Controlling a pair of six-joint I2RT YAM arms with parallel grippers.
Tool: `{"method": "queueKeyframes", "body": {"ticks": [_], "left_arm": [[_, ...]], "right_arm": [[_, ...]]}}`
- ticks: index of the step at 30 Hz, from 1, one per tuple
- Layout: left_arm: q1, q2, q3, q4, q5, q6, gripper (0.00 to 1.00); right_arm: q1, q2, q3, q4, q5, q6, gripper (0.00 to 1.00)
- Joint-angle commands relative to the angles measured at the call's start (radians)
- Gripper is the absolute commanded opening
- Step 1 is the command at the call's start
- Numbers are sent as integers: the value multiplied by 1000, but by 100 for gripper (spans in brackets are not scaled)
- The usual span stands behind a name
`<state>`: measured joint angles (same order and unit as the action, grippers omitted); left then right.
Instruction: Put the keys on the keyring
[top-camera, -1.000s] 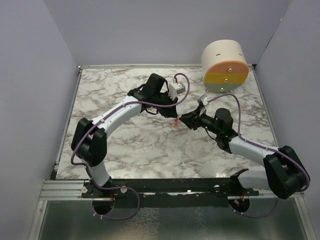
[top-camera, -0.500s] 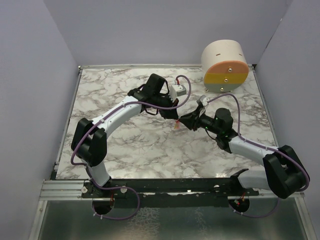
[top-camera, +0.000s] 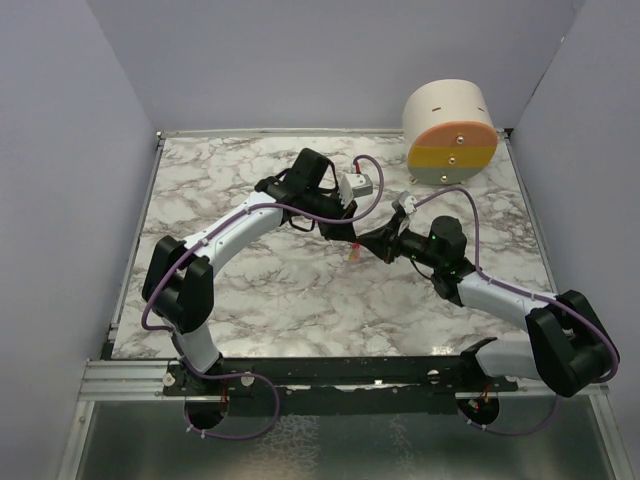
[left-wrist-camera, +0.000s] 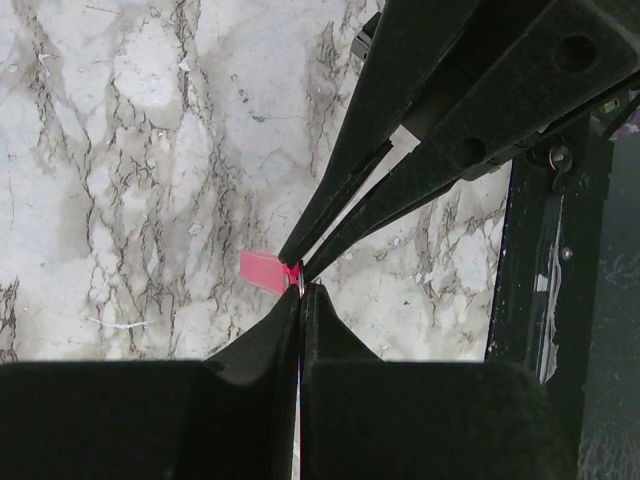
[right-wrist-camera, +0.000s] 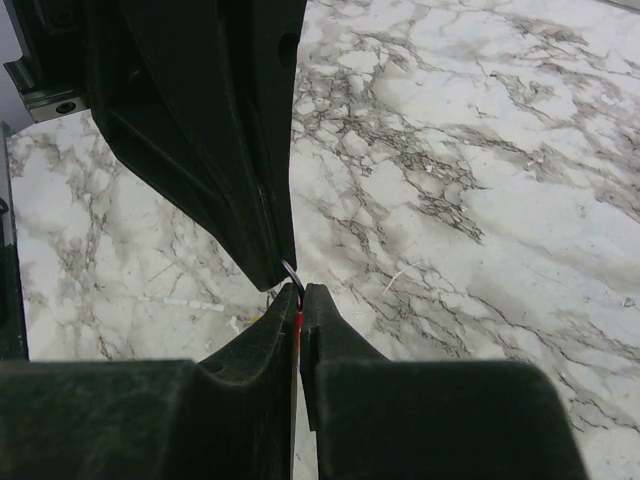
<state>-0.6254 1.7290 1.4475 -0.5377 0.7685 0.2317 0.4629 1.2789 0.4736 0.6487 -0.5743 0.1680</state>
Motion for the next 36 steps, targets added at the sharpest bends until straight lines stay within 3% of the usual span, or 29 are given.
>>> {"method": "queueKeyframes", "body": {"ticks": [1,9,12,15,25,29,36], "left_arm": [[2,-22,8,-23,61,51,0],[9,-12,35,-39,14,48,1],[14,-19,37,-25,-22,30,17],[19,-22,31,8,-36,9,26],[34,-147,-55,176,-93,-66,31],[36,-235,-192,351,-144,-119,31],[36,-433,-605,924,-191,-315,33]], "right_arm": [[-4,-9,20,33,-35,-13,1],[-4,-16,15,42,-32,-7,1],[-4,-22,9,45,-15,-1,1],[-4,-23,7,49,-9,3,1],[-6,-40,-6,61,15,13,1],[-7,-57,-16,71,14,17,1],[-13,-98,-31,113,-15,51,1]]}}
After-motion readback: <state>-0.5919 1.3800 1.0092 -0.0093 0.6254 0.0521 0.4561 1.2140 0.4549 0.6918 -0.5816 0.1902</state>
